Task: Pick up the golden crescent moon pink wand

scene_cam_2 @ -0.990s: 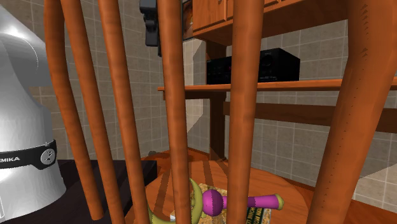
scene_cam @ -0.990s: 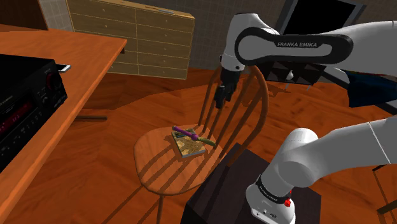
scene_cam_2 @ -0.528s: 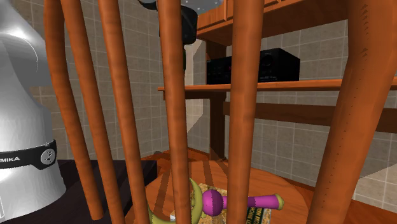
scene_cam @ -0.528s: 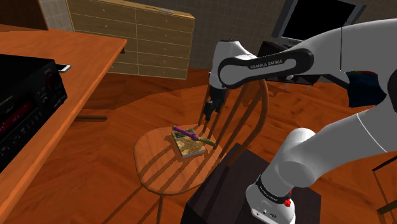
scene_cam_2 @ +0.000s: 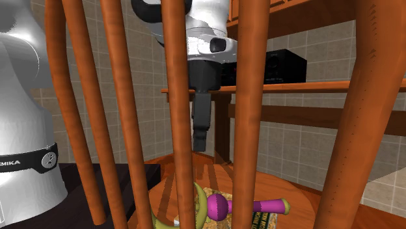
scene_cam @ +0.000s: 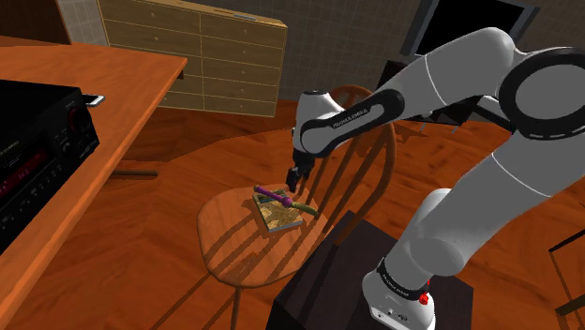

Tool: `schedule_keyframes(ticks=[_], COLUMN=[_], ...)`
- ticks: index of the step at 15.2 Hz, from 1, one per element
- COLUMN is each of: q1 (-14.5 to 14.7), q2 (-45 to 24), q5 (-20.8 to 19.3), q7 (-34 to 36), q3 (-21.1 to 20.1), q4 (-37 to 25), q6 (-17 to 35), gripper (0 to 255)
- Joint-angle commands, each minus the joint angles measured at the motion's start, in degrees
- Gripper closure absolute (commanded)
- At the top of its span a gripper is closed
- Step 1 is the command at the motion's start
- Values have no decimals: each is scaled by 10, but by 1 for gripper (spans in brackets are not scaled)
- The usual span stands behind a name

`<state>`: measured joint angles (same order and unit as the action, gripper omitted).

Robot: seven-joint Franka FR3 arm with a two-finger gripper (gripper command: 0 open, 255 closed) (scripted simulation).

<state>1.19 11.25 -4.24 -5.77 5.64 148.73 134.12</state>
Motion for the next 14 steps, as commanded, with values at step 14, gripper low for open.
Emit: schedule_keyframes(ticks=[14], q1=[-3], q2=[-251], q5=[5], q7=[-19], q3=[2], q4=[-52], q6=[203], gripper=[0])
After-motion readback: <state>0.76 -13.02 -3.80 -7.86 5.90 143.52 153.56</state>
